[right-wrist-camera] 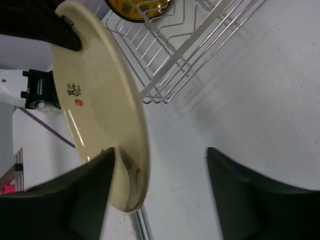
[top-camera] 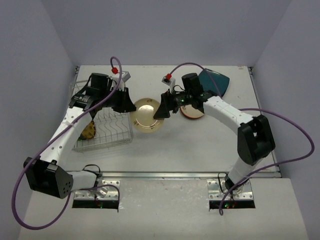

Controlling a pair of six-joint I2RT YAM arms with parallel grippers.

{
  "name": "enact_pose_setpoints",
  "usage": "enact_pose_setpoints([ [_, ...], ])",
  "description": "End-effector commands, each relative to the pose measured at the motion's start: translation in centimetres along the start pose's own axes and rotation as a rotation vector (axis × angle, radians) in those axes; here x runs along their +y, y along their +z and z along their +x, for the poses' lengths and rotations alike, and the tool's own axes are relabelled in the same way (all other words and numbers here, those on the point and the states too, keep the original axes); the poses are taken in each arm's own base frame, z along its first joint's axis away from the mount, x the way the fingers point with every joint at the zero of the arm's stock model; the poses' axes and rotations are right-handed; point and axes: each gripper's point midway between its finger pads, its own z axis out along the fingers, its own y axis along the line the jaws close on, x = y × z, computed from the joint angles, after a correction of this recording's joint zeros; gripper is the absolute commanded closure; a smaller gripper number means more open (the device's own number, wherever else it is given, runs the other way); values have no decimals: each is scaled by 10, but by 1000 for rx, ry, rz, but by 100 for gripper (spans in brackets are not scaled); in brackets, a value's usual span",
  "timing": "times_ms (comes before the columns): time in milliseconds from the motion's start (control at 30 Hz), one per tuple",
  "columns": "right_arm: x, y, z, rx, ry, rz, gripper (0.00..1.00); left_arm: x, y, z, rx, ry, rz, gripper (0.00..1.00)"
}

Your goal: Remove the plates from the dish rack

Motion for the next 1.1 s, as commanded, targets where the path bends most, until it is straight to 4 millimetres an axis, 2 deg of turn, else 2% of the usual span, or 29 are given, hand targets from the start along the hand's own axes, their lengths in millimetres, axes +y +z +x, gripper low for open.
enact_pose_setpoints([
  [0, -6, 1, -32, -70, -8, 39, 59, -22, -6, -22, -76, 50, 80, 100],
  [100, -10, 1, -33, -76, 3, 61, 98, -19, -6, -23, -80, 51, 63, 100],
  [133, -13, -1, -32, -77, 8, 79, 100, -14, -7, -23, -82, 49, 31, 78],
  [200, -21, -7, -28, -76, 25, 108, 100, 3, -11, -25, -99, 37, -77, 22],
  [233, -27, -15, -29, -89, 35, 127, 100, 20, -16, -28, -117, 20, -165, 4],
  [333, -55, -41, -22, -114, 100, 194, 100, 55, -36, -36, -173, -65, -318, 0],
  [400, -87, -70, -13, -138, 167, 272, 100, 84, -54, -39, -211, -137, -427, 0],
  [433, -90, -72, -8, -130, 185, 280, 100, 86, -56, -38, -215, -146, -437, 0],
  [567, -158, -128, 21, -131, 273, 454, 100, 133, -94, -36, -287, -225, -681, 0],
  [667, -189, -152, 30, -139, 379, 458, 100, 137, -100, -32, -301, -246, -720, 0],
  [733, -208, -161, 36, -134, 440, 456, 100, 136, -99, -31, -311, -257, -709, 0],
  [767, -220, -163, 45, -128, 495, 450, 100, 135, -100, -32, -320, -261, -708, 0],
  [800, -222, -168, 40, -140, 497, 457, 100, 137, -100, -30, -318, -263, -713, 0],
  [833, -233, -170, 37, -140, 511, 456, 100, 138, -101, -29, -315, -264, -726, 0],
  [1000, -256, -173, 44, -113, 536, 493, 100, 155, -117, -24, -308, -283, -845, 0],
  [1067, -262, -175, 49, -92, 553, 521, 92, 163, -122, -18, -284, -280, -903, 0],
])
